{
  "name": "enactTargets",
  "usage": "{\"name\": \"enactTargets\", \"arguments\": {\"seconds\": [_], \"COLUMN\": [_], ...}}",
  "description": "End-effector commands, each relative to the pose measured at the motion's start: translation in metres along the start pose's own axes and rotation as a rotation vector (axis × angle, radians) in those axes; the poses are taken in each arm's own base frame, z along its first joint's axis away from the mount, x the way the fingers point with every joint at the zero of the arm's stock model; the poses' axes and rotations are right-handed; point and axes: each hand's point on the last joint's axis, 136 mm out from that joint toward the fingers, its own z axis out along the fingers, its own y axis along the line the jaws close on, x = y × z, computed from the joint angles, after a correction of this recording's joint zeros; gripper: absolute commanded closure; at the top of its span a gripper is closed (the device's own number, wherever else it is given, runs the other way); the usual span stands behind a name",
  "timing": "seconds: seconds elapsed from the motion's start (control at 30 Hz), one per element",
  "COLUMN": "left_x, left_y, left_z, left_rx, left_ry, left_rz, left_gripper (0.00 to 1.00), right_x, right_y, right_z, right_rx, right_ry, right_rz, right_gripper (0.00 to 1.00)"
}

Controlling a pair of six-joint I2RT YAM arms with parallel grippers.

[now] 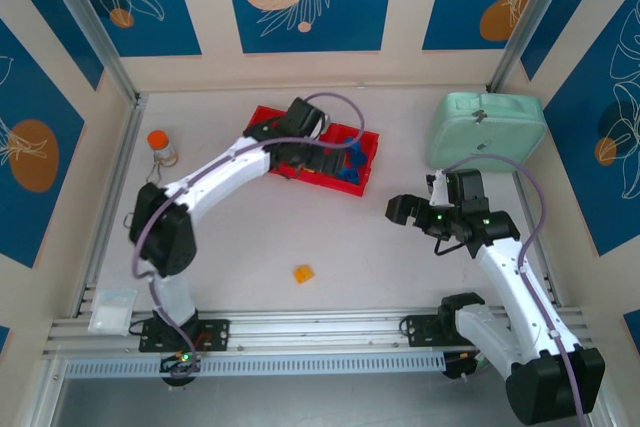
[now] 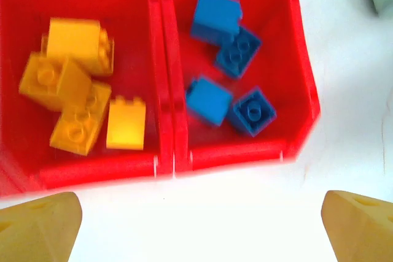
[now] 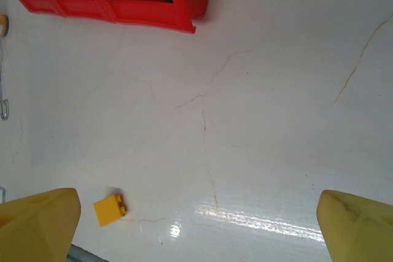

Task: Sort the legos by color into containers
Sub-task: Pick up the lego from the middle-left of the table.

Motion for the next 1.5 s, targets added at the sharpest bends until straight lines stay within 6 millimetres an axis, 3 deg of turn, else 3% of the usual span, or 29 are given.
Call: {"name": "enactTargets", "arguments": {"seconds": [0.0, 0.17, 0.3, 0.5, 0.7, 0.83, 1.13, 1.23, 1.33, 1.47], "left_x": [0.055, 0.135, 0.195, 0.247, 0.254, 0.253, 0.278, 0.284, 0.283, 0.274], "left_y": [-0.021, -0.027, -0.02, -0.031, -0.044, -0.052, -0.044, -0.045, -0.047, -0.055], "left_z": [-0.014, -0.031, -0.031, -0.021, -0.011, -0.006, 0.006, 0.005, 0.005, 0.003], "left_rx": [0.058, 0.101, 0.116, 0.191, 0.268, 0.304, 0.255, 0.254, 0.254, 0.263], "left_ry": [0.056, 0.133, 0.236, 0.346, 0.339, 0.343, 0.438, 0.442, 0.428, 0.39], "left_rz": [0.067, 0.189, 0.249, 0.312, 0.344, 0.371, 0.414, 0.431, 0.438, 0.458], "left_gripper": [0.01, 0.01, 0.01, 0.01, 0.03, 0.13, 0.33, 0.35, 0.37, 0.49], "right_x": [0.002, 0.003, 0.003, 0.003, 0.003, 0.004, 0.004, 0.004, 0.004, 0.004], "right_y": [0.006, 0.005, 0.006, 0.004, 0.004, 0.003, 0.002, 0.001, 0.001, 0.001], "right_z": [-0.005, -0.003, -0.003, -0.004, -0.005, -0.005, -0.004, -0.004, -0.003, -0.003], "right_rx": [-0.026, -0.033, -0.036, -0.023, -0.021, -0.013, -0.007, -0.006, -0.005, -0.004], "right_ry": [0.009, 0.014, 0.02, 0.018, 0.023, 0.024, 0.029, 0.028, 0.027, 0.029], "right_rz": [-0.009, 0.001, 0.005, 0.012, 0.017, 0.017, 0.022, 0.025, 0.024, 0.026], "right_gripper": [0.01, 0.01, 0.01, 0.01, 0.01, 0.01, 0.01, 0.01, 0.01, 0.01]}}
